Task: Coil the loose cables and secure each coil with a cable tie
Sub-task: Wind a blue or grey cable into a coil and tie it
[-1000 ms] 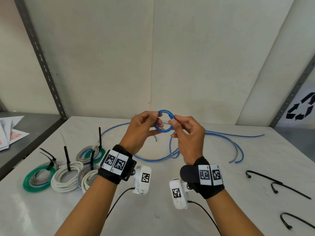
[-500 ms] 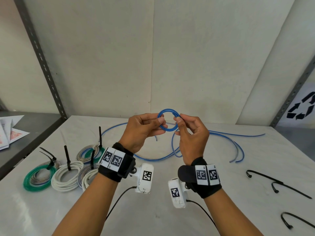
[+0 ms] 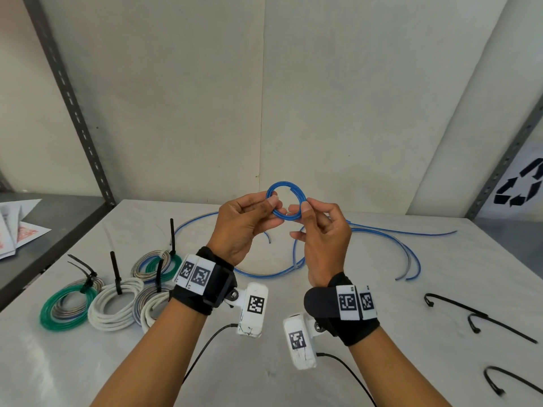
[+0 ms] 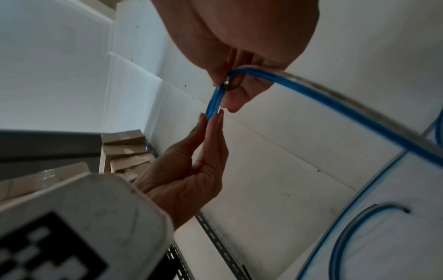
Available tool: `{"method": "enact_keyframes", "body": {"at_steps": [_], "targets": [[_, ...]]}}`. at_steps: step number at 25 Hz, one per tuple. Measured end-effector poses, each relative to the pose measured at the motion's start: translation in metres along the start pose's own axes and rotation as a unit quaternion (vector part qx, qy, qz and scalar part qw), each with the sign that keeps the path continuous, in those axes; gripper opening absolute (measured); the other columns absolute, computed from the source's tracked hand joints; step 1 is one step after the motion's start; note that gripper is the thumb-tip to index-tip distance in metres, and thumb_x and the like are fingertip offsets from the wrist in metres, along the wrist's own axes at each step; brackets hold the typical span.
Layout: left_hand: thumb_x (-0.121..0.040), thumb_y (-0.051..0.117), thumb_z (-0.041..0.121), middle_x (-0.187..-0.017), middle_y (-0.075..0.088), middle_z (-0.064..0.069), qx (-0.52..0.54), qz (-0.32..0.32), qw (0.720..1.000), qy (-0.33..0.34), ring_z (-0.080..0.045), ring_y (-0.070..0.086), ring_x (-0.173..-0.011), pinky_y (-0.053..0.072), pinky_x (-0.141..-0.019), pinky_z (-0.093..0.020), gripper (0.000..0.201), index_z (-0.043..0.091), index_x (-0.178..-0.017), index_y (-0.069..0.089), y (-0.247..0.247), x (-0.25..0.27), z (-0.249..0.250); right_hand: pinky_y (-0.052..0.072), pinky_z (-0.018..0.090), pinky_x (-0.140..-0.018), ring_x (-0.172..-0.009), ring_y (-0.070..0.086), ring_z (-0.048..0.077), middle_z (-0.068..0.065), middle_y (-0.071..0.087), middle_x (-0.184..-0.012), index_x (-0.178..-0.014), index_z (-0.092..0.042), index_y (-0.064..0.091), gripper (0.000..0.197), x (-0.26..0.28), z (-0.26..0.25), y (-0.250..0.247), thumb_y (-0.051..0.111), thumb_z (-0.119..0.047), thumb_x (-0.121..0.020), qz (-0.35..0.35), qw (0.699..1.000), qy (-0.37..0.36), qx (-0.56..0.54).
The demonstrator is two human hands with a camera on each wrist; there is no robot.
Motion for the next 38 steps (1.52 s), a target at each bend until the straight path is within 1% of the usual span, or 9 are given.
{"method": "enact_keyframes", "body": {"at_steps": [4,7,11,16,21,26,29,32,38], "targets": [[-0.093,0.064,0.005,-0.095,0.076,-0.015,-0.002,-0.003,1.000,0.004,-0.024,0.075,-0.089,0.061,-0.077,-0.028,0.016,0.001,-0.108,0.071,0.001,0.001,-0.001,0.058,0.028,-0.057,-0.092,0.075,0.023,0.010,0.077,-0.101,-0.109,-0.020,0.066,0.018,0.001,-0.001,0.005,0.069,-0.011,-0.093,-0.016,1.000,-0.016,0.004],[-0.096,0.064,0.017,-0.103,0.076,-0.013,-0.132,-0.058,0.990,-0.001,-0.023,0.073,-0.100,0.060,-0.088,-0.035,0.023,0.005,-0.115,0.070,0.008,0.002,-0.005,0.055,0.028,-0.059,-0.093,0.071,0.017,0.001,0.076,-0.102,-0.107,-0.023,0.072,0.018,-0.004,-0.005,0.001,0.066,-0.011,-0.096,-0.035,0.994,-0.052,0.090],[-0.103,0.043,0.049,-0.068,0.059,-0.002,-0.269,-0.085,0.959,-0.033,-0.017,0.062,-0.071,0.056,-0.082,-0.034,0.048,0.009,-0.088,0.065,0.019,0.005,-0.015,0.051,0.025,-0.073,-0.099,0.065,0.011,-0.014,0.074,-0.104,-0.108,-0.028,0.075,0.020,-0.005,-0.015,0.012,0.064,-0.015,-0.097,-0.164,0.939,-0.135,0.271],[-0.108,0.032,0.047,-0.051,0.044,0.011,-0.350,-0.074,0.932,-0.061,-0.009,0.047,-0.051,0.046,-0.068,-0.029,0.054,0.012,-0.071,0.049,0.017,0.004,-0.024,0.041,0.011,-0.075,-0.094,0.055,0.006,-0.018,0.072,-0.101,-0.111,-0.029,0.075,0.023,0.001,-0.014,0.023,0.064,-0.014,-0.097,-0.236,0.893,-0.164,0.347],[-0.109,0.034,0.042,-0.051,0.033,0.012,-0.235,-0.036,0.969,-0.071,-0.007,0.033,-0.045,0.038,-0.066,-0.031,0.049,0.016,-0.068,0.043,0.012,0.001,-0.025,0.050,0.018,-0.078,-0.096,0.064,0.009,-0.006,0.071,-0.102,-0.114,-0.023,0.075,0.022,0.002,-0.011,0.024,0.065,-0.014,-0.097,-0.196,0.928,-0.147,0.281],[-0.111,0.030,0.030,-0.057,0.023,0.004,-0.053,0.037,0.996,-0.061,-0.010,0.022,-0.047,0.039,-0.056,-0.024,0.044,0.018,-0.069,0.032,0.003,0.000,-0.014,0.050,0.021,-0.061,-0.065,0.065,0.015,0.000,0.075,-0.086,-0.109,-0.016,0.065,0.011,0.013,-0.003,0.020,0.064,-0.017,-0.098,-0.076,0.981,-0.085,0.156],[-0.111,0.027,0.026,-0.052,0.022,0.005,0.002,0.049,0.997,-0.065,-0.010,0.020,-0.045,0.044,-0.059,-0.024,0.045,0.018,-0.067,0.031,0.000,-0.001,-0.011,0.044,0.026,-0.051,-0.059,0.060,0.021,0.008,0.074,-0.087,-0.106,-0.012,0.061,0.006,0.020,0.005,0.027,0.058,-0.015,-0.101,-0.075,0.994,-0.040,0.073],[-0.110,0.026,0.025,-0.050,0.022,0.006,0.005,0.055,0.997,-0.060,-0.010,0.020,-0.045,0.038,-0.064,-0.029,0.045,0.018,-0.066,0.031,-0.001,-0.001,-0.011,0.039,0.025,-0.047,-0.060,0.056,0.017,0.011,0.075,-0.087,-0.101,-0.010,0.064,0.007,0.017,0.017,0.027,0.058,-0.014,-0.101,-0.071,0.996,0.049,-0.002],[-0.110,0.028,0.029,-0.050,0.021,0.004,0.039,0.070,0.994,-0.070,-0.011,0.021,-0.045,0.037,-0.059,-0.027,0.048,0.017,-0.064,0.032,-0.003,0.000,-0.019,0.042,0.026,-0.047,-0.062,0.058,0.015,0.006,0.076,-0.087,-0.108,-0.012,0.070,0.012,0.016,0.014,0.023,0.063,-0.011,-0.098,-0.068,0.996,0.009,0.052]]}}
Point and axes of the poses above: each hand's wrist, its own x-axis away from the middle knuckle, its own y-axis out of the palm, z = x × y, the point moved 10 cm from there along -x, towards the middle knuckle
